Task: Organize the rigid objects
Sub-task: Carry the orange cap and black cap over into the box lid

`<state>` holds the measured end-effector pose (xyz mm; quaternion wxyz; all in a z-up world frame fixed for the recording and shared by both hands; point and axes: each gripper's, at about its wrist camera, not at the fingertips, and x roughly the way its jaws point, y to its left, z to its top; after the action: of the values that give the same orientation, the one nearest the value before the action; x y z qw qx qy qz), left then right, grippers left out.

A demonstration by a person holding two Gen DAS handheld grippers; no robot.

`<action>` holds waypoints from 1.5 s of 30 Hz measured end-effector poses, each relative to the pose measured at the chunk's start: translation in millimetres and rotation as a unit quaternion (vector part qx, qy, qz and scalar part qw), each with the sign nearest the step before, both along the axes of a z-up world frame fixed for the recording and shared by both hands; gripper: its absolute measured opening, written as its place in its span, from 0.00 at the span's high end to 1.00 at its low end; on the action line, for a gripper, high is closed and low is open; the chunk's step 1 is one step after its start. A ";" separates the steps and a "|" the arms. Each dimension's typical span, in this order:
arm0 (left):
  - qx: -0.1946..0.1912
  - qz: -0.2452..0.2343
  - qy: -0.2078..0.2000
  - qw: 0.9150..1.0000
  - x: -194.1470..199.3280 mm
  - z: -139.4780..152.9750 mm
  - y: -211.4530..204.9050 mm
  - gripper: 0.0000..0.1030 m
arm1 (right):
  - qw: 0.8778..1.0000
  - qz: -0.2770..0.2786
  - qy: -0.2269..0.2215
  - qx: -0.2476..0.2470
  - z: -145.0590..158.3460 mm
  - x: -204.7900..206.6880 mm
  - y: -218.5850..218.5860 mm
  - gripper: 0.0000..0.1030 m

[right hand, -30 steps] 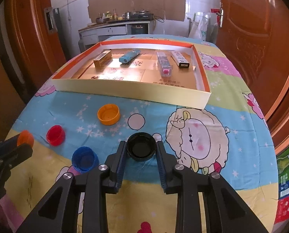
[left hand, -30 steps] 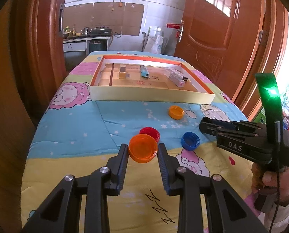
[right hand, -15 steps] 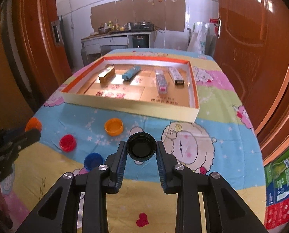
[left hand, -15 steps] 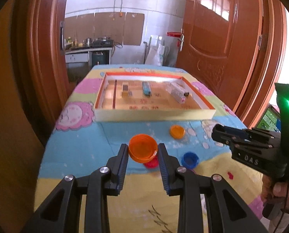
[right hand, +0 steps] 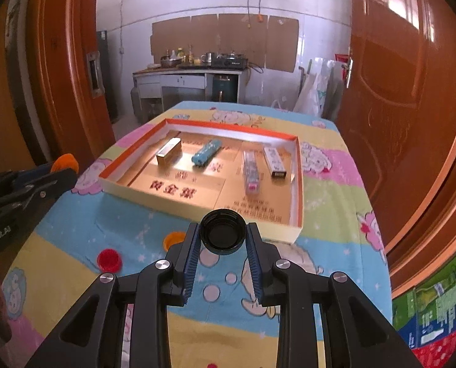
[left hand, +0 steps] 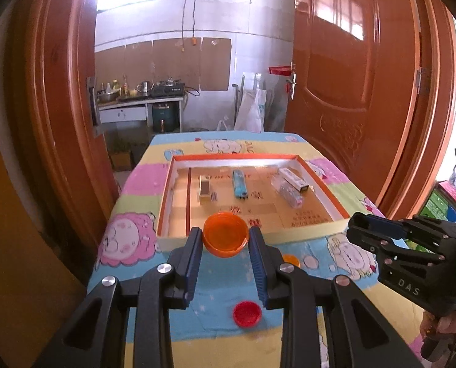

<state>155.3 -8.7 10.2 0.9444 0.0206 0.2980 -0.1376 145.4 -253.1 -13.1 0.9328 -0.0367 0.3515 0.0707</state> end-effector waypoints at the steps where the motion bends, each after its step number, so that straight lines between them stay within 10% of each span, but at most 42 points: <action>1: 0.000 0.001 -0.002 1.000 2.1 1.5 -0.5 0.70 | 1.000 0.001 -0.002 -0.001 1.8 1.7 0.2 0.71; 23: 0.018 0.011 -0.005 1.000 85.2 22.1 -21.7 0.70 | 0.999 0.040 -0.010 0.013 24.8 77.8 -9.8 0.71; 45: 0.022 0.017 0.120 0.992 234.3 -23.7 -31.5 0.70 | 0.992 0.073 0.071 0.073 -0.2 217.8 -20.0 0.71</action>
<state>389.6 -40.2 -13.5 0.9034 0.0198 0.4122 -0.1167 363.2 -273.1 -13.3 0.8980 0.0115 0.4072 0.1664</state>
